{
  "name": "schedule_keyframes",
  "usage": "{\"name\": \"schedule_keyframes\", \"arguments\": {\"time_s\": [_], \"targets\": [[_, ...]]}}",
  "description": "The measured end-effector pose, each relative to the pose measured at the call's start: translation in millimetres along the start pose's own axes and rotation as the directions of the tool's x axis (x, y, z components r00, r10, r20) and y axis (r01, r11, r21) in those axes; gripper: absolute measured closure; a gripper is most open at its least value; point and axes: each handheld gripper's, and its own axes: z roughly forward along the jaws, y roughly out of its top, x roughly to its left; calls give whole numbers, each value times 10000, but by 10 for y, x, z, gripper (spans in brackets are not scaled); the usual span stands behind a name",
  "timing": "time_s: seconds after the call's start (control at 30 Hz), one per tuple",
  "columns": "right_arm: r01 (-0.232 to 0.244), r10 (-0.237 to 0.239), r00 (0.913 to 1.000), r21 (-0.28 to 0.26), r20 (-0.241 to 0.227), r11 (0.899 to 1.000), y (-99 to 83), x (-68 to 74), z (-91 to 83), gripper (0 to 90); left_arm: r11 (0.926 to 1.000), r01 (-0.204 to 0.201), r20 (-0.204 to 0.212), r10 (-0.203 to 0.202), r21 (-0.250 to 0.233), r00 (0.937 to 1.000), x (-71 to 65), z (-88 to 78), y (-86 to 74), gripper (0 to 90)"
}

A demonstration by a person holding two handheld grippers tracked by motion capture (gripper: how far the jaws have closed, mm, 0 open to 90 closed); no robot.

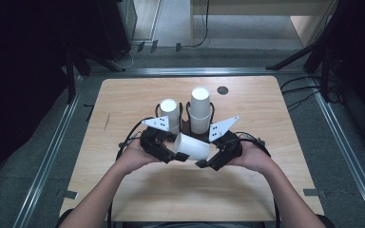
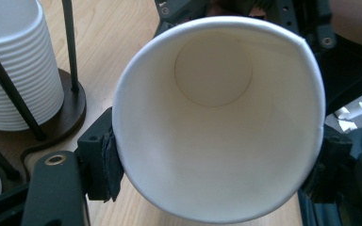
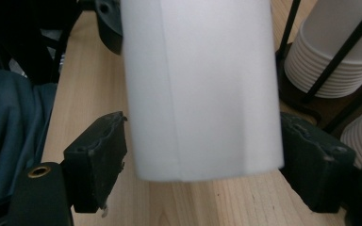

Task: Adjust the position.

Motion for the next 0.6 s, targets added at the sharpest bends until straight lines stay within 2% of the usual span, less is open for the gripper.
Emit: {"name": "schedule_keyframes", "arguments": {"time_s": [0.13, 0.23, 0.37, 0.47, 0.6], "targets": [[-130, 129, 9999, 181, 109, 9998, -18, -15, 12, 197, 9991, -200, -303, 211, 365, 9993, -30, -52, 45, 244], [-169, 161, 9995, 295, 287, 9994, -31, -29, 17, 195, 9956, -386, -641, 441, 855, 9970, -35, -73, 76, 244], [-198, 184, 9990, 331, 414, 9993, -39, -42, 19, 195, 9917, -343, -934, 460, 1238, 9946, -3, -83, 103, 244], [-222, 202, 9985, 398, 501, 9990, -46, -50, 24, 195, 9875, -366, -1133, 544, 1533, 9921, 12, -74, 120, 243], [-250, 216, 9978, 542, 622, 9982, -61, -56, 36, 195, 9772, -482, -1323, 767, 2068, 9882, 30, -28, 104, 243]]}}
